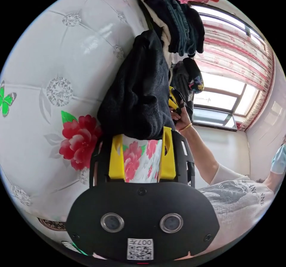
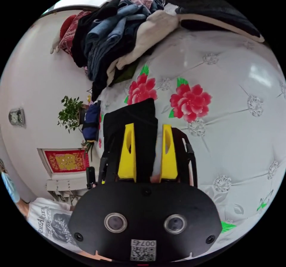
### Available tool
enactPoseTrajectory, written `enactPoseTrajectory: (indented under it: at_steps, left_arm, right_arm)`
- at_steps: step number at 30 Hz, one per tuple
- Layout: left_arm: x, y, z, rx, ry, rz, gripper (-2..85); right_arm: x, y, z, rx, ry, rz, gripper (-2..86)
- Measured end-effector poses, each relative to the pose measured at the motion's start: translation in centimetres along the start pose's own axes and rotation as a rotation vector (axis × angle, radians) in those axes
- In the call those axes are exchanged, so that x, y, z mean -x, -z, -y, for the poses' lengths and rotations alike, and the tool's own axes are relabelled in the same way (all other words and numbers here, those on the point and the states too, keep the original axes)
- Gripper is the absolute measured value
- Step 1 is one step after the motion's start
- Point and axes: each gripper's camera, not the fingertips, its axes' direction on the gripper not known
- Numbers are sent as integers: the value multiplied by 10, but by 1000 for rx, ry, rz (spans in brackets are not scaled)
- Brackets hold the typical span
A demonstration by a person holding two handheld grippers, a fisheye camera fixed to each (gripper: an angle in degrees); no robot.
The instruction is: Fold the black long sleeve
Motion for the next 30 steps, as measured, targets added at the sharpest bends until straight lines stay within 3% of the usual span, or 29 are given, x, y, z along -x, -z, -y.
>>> enactPoseTrajectory:
  at_steps: [8,16,22,27,30]
  left_arm:
    - [-5,28,-8,-22,-75,-49,83]
    - [-165,107,98,-91,-627,-174,77]
    - [-318,119,229,-118,-818,-64,76]
    - [-340,73,310,-166,-750,57,71]
    - [-338,49,300,-175,-867,26,67]
  right_arm:
    - [-46,59,-52,-130,-86,363,67]
    - [36,150,-47,-363,130,722,54]
    - [141,212,16,-607,362,726,48]
    - [152,188,92,-711,227,669,43]
    - [157,161,117,-651,199,573,39]
